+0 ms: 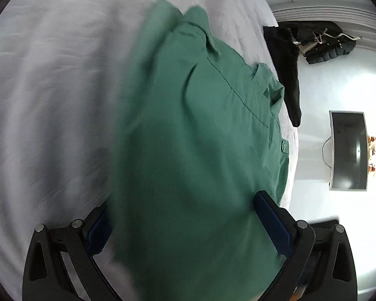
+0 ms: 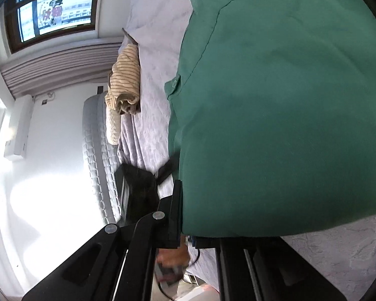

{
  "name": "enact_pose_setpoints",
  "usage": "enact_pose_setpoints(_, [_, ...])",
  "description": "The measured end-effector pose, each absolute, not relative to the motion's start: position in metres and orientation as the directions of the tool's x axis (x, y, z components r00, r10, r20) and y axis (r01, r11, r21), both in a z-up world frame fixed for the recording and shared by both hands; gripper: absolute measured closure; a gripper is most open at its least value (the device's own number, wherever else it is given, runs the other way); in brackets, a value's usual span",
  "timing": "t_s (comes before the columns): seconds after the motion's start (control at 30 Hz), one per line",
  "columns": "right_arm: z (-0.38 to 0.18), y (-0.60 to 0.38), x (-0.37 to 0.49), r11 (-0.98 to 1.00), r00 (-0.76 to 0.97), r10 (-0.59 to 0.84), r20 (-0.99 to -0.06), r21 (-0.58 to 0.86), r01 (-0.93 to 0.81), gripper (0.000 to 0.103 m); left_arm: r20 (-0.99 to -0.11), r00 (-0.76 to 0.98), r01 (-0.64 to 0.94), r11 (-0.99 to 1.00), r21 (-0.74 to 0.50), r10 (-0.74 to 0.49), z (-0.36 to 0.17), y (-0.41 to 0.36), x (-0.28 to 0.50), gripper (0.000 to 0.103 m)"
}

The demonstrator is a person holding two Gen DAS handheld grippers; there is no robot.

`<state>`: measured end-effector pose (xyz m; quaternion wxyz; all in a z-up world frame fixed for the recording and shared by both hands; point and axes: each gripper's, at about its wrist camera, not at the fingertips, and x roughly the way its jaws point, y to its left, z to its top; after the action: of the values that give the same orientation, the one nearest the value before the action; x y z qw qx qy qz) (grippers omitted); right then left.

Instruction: Fold large clothes

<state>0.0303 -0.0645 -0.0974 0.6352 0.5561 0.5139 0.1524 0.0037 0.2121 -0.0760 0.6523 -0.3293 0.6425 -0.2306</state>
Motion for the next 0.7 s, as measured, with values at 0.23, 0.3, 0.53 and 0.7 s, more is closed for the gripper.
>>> enact_pose_setpoints(0.23, [-0.086,-0.075,0.000,0.542,0.202,0.761,-0.616,0.775,0.325,0.093,-0.823,0.106,0.032,0.829,-0.558,-0.558,-0.044,0.179,0.010,0.083])
enact_pose_setpoints(0.3, [-0.063,-0.099,-0.003,0.643,0.284,0.657,-0.699,0.715,0.273,0.093,-0.834,0.132,0.087,0.845,-0.528,-0.535,-0.027,0.172,0.009,0.084])
enact_pose_setpoints(0.53, [-0.121,-0.146,0.034,0.765,0.244,0.473,-0.846,0.532,0.362,0.100,-0.827,0.211,0.234,0.848,-0.475,-0.521,0.043,0.129,0.008,0.086])
enact_pose_setpoints(0.7, [-0.139,-0.154,0.027,0.669,0.296,0.570,-0.766,0.642,0.374,0.100,-0.832,0.239,0.385,0.836,-0.392,-0.500,0.089,0.059,-0.004,0.086])
